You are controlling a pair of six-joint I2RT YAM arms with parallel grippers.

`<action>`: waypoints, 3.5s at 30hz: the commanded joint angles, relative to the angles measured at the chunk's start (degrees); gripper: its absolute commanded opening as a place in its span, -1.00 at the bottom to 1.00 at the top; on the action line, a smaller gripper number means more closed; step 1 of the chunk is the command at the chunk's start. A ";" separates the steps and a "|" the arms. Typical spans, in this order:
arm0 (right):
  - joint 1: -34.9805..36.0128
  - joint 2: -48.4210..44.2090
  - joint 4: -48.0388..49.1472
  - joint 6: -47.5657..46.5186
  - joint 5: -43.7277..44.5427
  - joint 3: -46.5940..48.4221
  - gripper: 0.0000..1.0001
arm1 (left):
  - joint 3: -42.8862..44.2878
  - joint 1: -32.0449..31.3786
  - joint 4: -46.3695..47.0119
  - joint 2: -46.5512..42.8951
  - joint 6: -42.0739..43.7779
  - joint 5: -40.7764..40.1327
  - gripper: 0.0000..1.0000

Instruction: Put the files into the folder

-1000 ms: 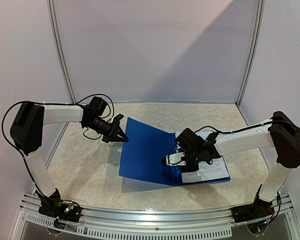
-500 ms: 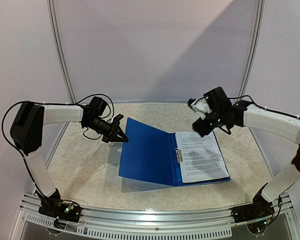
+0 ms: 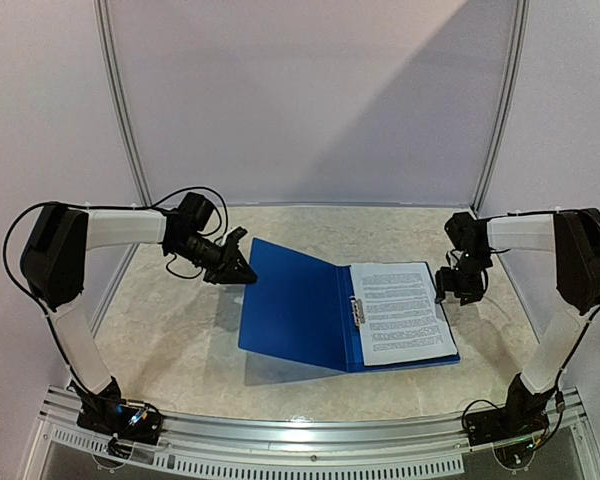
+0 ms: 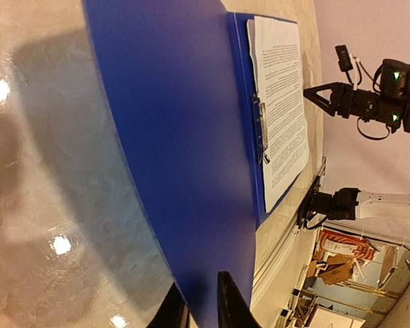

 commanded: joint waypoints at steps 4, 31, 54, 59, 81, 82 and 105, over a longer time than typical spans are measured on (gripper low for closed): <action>-0.85 5.09 5.85 1.21 -12.72 -3.14 0.14 | 1.37 -1.12 1.35 -0.27 -0.60 2.47 -0.42; 16.73 8.86 19.23 14.64 -28.85 1.66 0.01 | 22.76 -14.15 -12.93 5.89 18.02 6.13 0.33; 20.49 10.00 17.55 18.25 -23.02 4.76 0.10 | 37.43 -20.22 -22.04 13.96 19.56 2.56 0.82; 19.48 8.23 8.29 15.55 -14.00 7.67 0.10 | 36.75 -16.62 -25.64 13.13 21.44 2.42 0.72; 22.27 -10.75 12.69 4.03 7.38 3.11 0.97 | 3.43 12.35 -11.35 -17.26 37.93 -25.11 0.81; 20.17 -14.13 14.85 3.85 7.57 0.07 0.98 | -0.72 13.83 -6.91 -20.10 38.73 -27.75 0.84; 3.26 -66.24 59.71 -12.12 32.76 -51.95 0.97 | -51.26 25.80 50.00 -43.16 33.15 -41.47 0.99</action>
